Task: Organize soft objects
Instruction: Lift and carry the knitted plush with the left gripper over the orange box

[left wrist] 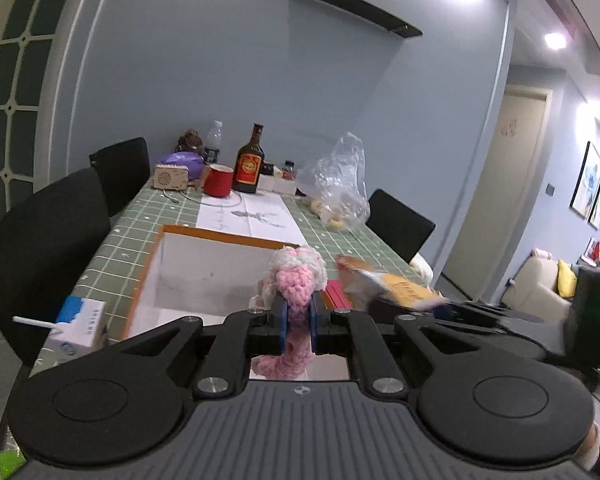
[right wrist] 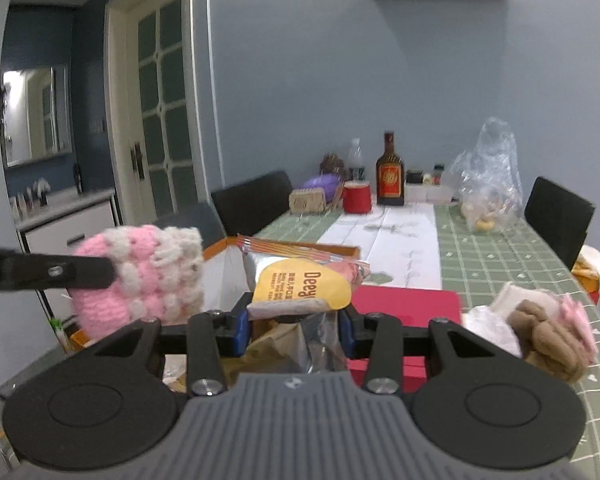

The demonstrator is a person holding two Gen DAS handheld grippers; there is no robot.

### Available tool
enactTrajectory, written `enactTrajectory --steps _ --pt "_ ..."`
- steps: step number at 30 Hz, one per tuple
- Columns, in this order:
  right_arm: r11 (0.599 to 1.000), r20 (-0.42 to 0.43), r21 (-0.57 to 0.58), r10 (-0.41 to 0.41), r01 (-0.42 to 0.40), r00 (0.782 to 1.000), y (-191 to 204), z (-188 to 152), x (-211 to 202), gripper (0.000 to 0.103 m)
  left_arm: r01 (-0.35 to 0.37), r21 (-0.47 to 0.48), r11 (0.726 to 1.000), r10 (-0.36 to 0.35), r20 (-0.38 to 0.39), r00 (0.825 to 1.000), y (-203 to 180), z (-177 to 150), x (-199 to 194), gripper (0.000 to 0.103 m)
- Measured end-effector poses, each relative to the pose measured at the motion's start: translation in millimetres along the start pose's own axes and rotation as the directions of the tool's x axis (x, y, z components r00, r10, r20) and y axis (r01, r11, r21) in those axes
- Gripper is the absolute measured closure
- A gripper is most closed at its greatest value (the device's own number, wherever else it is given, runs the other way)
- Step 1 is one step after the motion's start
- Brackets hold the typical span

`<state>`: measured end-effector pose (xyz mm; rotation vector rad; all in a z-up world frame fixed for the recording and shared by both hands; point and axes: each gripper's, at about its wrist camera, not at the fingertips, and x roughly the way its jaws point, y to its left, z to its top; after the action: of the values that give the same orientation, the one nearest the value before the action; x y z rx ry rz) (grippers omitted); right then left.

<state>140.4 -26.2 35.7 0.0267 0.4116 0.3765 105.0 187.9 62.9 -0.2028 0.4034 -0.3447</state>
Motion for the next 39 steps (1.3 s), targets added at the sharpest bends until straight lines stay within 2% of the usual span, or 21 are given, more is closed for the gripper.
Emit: enactTrajectory --steps 6,12,16,21,22,26,28,33,36,38,39 --pt "0.994 -0.063 -0.095 -0.062 0.056 0.996 27 10 53 0.061 -0.038 0.021 0.999 0.037 0.064 0.997 10 -2 -22 0.092" --pt "0.975 -0.146 -0.202 -0.121 0.090 0.982 50 1 89 0.061 -0.037 0.013 0.999 0.037 0.045 0.998 18 -4 -23 0.092" --pt "0.935 -0.114 -0.314 -0.211 0.167 0.971 70 -10 100 0.061 -0.033 -0.010 0.999 0.033 0.031 0.999 23 -7 -18 0.092" --pt "0.879 -0.087 -0.440 -0.247 0.185 0.965 88 -20 104 0.061 -0.018 -0.038 0.999 0.019 0.016 1.000 30 -5 -15 0.092" --pt "0.884 -0.104 -0.438 -0.227 0.160 0.968 89 -20 103 0.061 -0.015 -0.045 0.999 0.016 0.022 1.000 32 -4 -16 0.092" --pt "0.948 -0.201 -0.314 -0.110 0.042 0.973 77 -11 103 0.061 -0.021 -0.049 0.999 0.022 0.022 1.000 36 -1 -18 0.092" --pt "0.962 -0.216 -0.272 -0.094 0.033 0.972 69 -8 103 0.061 -0.028 -0.050 0.998 0.028 0.008 1.000 37 -1 -18 0.092" --pt "0.921 -0.182 -0.376 -0.180 0.101 0.967 71 -13 103 0.061 -0.060 -0.018 0.998 0.059 -0.022 0.998 31 -5 -12 0.092" --pt "0.934 -0.213 -0.346 -0.168 0.087 0.962 69 -12 103 0.059 -0.060 -0.019 0.998 0.059 -0.033 0.998 31 -6 -9 0.092" --pt "0.933 -0.202 -0.348 -0.171 0.092 0.964 67 -11 102 0.052 -0.060 -0.019 0.998 0.059 -0.031 0.998 31 -6 -8 0.092" --pt "0.925 -0.178 -0.366 -0.178 0.103 0.968 69 -12 100 0.044 -0.061 -0.017 0.998 0.060 -0.029 0.998 30 -6 -9 0.092"
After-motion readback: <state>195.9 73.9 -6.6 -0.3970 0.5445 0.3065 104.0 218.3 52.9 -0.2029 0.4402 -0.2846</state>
